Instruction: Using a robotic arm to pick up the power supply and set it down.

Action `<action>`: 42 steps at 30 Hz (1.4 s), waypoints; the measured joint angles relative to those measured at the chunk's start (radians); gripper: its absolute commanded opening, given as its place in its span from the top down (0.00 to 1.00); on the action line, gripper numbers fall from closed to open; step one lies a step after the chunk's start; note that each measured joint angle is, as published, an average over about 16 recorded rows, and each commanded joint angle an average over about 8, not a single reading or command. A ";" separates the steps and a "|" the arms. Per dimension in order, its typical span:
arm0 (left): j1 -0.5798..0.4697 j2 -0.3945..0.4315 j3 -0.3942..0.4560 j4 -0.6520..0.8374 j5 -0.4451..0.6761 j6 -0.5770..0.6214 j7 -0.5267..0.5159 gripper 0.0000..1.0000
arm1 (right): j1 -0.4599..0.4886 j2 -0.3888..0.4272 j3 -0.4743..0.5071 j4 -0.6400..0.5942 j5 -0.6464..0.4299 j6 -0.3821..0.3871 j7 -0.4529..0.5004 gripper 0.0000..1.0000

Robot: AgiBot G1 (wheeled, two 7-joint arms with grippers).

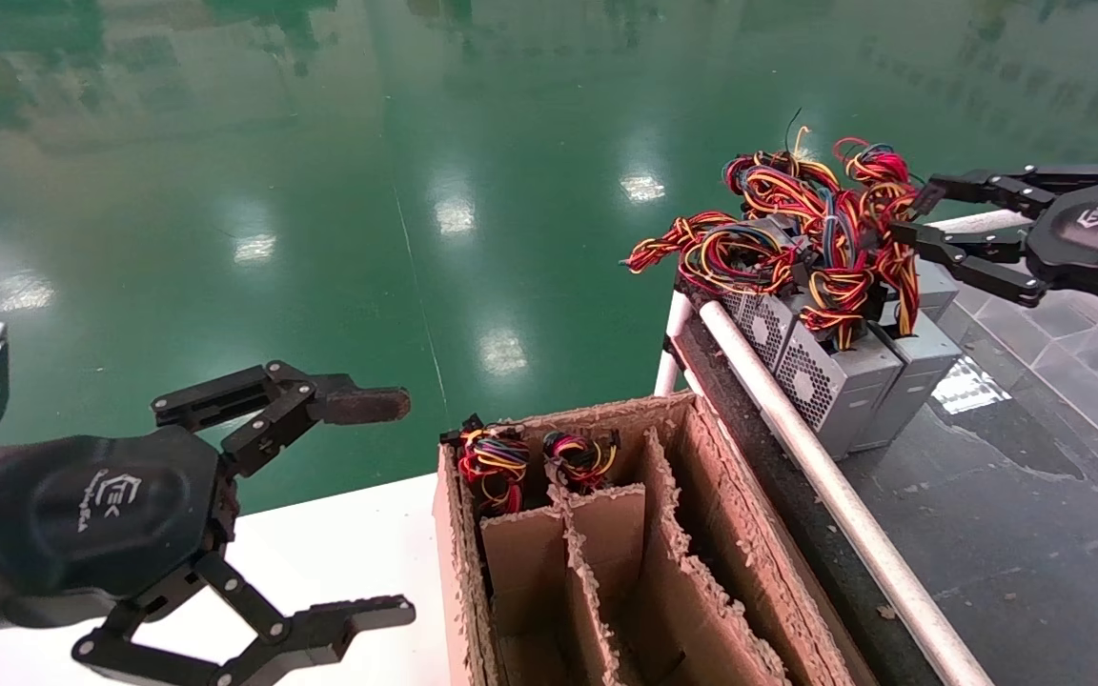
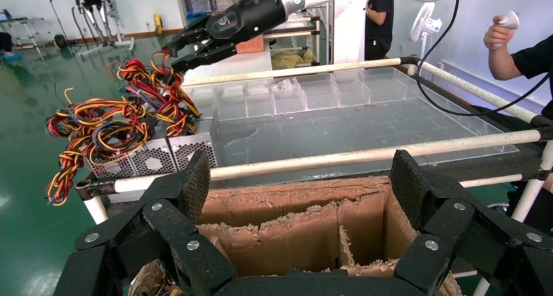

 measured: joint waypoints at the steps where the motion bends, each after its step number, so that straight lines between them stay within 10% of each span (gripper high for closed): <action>1: 0.000 0.000 0.000 0.000 0.000 0.000 0.000 0.00 | 0.001 0.001 0.001 -0.005 0.003 -0.007 0.009 0.00; 19: 0.000 0.000 0.001 0.000 -0.001 0.000 0.001 0.00 | 0.001 0.010 0.050 -0.119 0.105 -0.131 0.229 0.00; 42: -0.001 0.000 0.002 0.001 -0.001 0.000 0.001 0.00 | -0.241 0.055 0.092 0.297 0.254 -0.135 0.343 0.00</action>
